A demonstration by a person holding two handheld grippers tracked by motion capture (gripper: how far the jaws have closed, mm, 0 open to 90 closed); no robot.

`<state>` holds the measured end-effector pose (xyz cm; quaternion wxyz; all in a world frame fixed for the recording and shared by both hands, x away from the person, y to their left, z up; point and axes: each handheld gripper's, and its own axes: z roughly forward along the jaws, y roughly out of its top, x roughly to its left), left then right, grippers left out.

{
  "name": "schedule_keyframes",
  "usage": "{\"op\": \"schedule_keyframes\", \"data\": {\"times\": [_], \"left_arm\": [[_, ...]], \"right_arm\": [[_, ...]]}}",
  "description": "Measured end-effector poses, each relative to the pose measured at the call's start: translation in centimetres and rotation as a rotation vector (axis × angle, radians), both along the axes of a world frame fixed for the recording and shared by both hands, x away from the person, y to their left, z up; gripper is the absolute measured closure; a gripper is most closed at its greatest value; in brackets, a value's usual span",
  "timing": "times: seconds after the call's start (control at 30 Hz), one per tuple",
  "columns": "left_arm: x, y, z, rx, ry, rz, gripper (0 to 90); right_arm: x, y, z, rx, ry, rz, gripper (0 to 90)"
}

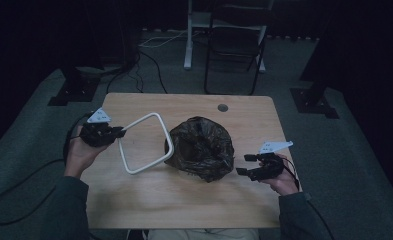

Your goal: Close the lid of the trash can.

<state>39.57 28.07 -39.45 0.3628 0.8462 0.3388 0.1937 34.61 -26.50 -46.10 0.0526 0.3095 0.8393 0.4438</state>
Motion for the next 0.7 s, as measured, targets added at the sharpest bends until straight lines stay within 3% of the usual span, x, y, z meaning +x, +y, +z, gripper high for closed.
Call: {"op": "schedule_keyframes", "data": {"times": [0.7], "left_arm": [[1.6,-4.1,1.7,-0.002,-0.016,-0.085,78.3]], "right_arm": [[0.0,-0.2,-0.1,0.003,0.002,-0.002,28.0]]}}
